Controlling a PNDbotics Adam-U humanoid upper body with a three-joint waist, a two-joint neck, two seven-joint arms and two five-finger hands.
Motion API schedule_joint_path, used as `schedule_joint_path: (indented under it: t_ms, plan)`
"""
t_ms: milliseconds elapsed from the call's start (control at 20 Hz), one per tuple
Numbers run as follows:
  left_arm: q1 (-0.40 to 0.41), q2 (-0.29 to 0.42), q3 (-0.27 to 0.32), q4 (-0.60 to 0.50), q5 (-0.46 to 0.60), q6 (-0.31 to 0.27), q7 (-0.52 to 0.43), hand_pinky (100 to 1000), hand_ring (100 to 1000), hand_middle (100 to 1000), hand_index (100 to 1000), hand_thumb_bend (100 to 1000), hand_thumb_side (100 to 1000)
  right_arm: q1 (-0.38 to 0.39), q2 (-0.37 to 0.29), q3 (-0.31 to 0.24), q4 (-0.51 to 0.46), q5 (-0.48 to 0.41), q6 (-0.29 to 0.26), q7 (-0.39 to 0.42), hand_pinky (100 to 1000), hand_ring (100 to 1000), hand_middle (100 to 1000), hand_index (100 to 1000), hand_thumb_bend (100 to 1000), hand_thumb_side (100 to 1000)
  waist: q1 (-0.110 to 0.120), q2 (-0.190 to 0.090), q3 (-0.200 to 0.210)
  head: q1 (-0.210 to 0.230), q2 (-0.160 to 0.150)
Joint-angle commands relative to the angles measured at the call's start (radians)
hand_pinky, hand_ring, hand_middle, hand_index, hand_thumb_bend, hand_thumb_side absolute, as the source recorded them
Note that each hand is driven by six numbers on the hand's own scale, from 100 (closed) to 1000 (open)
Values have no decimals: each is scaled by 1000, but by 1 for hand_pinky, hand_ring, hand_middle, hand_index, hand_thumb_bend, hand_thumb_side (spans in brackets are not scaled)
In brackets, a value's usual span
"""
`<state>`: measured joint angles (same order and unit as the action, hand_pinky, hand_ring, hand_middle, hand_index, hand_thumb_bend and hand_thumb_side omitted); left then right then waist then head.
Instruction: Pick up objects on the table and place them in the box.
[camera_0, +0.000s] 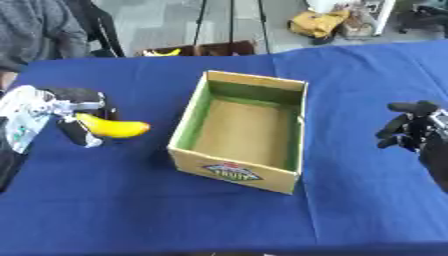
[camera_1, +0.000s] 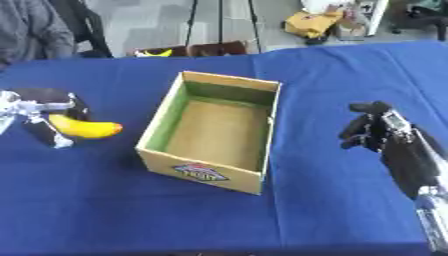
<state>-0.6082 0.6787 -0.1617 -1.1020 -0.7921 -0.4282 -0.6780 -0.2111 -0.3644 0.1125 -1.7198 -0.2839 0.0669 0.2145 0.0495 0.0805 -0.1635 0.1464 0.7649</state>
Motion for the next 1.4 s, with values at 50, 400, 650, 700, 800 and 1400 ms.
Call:
schedule_joint_path:
  t_ms: [50, 400, 650, 700, 800, 1400]
  plan:
    - [-53, 43, 15, -29, 12, -149, -144, 724, 651, 627, 715, 180, 162, -12, -11, -1, -8, 1, -1, 3, 577, 609, 525, 808, 100, 836, 0, -15, 0, -1, 5]
    - [-164, 0, 6, -34, 18, -158, -143, 721, 646, 622, 709, 162, 128, -12, -11, 5, -6, 0, 0, 9, 577, 609, 525, 808, 100, 836, 0, -23, -15, 9, 5]
    - [-238, -61, -3, -30, -2, -178, -132, 718, 644, 620, 708, 138, 119, -16, -10, 14, -5, -1, 3, 17, 577, 609, 524, 808, 100, 839, 0, -24, -34, 23, 5]
    - [-251, -77, -4, -24, -6, -177, -129, 717, 643, 620, 707, 125, 122, -17, -11, 16, -5, -1, 3, 19, 577, 609, 524, 808, 100, 842, 1, -23, -39, 26, 5]
    - [-274, -106, -10, -14, -15, -176, -123, 716, 643, 620, 707, 114, 124, -20, -11, 19, -5, -1, 4, 22, 578, 609, 524, 808, 100, 845, 2, -21, -49, 31, 5]
    - [-318, -267, -51, 39, -82, -220, -122, 713, 641, 618, 705, 100, 152, -49, -7, 51, -6, 2, 15, 53, 578, 609, 524, 808, 100, 881, 17, 1, -112, 69, 5]
